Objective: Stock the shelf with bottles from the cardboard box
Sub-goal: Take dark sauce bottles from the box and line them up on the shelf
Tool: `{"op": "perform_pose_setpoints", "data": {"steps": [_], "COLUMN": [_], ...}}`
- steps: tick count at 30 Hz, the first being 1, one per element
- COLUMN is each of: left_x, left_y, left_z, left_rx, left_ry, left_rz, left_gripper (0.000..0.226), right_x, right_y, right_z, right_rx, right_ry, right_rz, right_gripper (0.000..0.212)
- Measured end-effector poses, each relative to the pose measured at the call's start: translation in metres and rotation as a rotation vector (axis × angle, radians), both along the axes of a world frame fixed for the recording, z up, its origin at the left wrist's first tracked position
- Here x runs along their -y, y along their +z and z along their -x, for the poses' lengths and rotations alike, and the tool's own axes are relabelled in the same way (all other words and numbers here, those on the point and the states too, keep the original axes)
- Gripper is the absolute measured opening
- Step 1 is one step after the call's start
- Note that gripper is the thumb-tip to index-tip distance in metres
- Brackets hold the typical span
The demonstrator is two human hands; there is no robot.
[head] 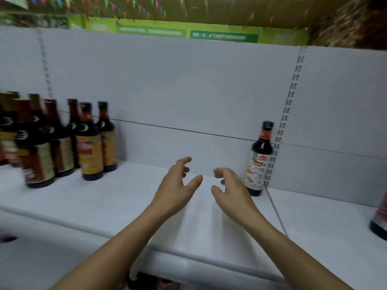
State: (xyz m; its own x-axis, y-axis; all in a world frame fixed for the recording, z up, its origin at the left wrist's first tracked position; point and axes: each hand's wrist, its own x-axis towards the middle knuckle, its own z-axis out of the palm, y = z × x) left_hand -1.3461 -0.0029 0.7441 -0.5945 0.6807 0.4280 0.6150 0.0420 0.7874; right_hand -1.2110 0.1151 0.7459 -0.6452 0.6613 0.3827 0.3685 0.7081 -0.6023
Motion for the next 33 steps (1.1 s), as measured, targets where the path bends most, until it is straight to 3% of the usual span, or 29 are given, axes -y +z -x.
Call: {"op": "perform_pose_setpoints", "data": {"steps": [12,20,33], "left_x": [0.232,0.357,0.461], "left_y": [-0.018,-0.042,-0.092], "left_z": [0.059,0.063,0.027], "left_rx": [0.054,0.065,0.191], "left_ry": [0.430,0.767,1.325], "left_rz": [-0.111,-0.071,-0.058], "left_gripper": [0.046,0.045,0.048], "right_x": [0.201,0.315,0.441], "right_y": [-0.003,-0.024,-0.091], "right_z": [0.133,0.197,0.242], "right_rx": [-0.104,-0.087,0.093], "right_ry": [0.616,0.962,1.482], "right_rz": [0.017,0.074,0.202], "right_gripper": [0.035,0.032,0.036]}}
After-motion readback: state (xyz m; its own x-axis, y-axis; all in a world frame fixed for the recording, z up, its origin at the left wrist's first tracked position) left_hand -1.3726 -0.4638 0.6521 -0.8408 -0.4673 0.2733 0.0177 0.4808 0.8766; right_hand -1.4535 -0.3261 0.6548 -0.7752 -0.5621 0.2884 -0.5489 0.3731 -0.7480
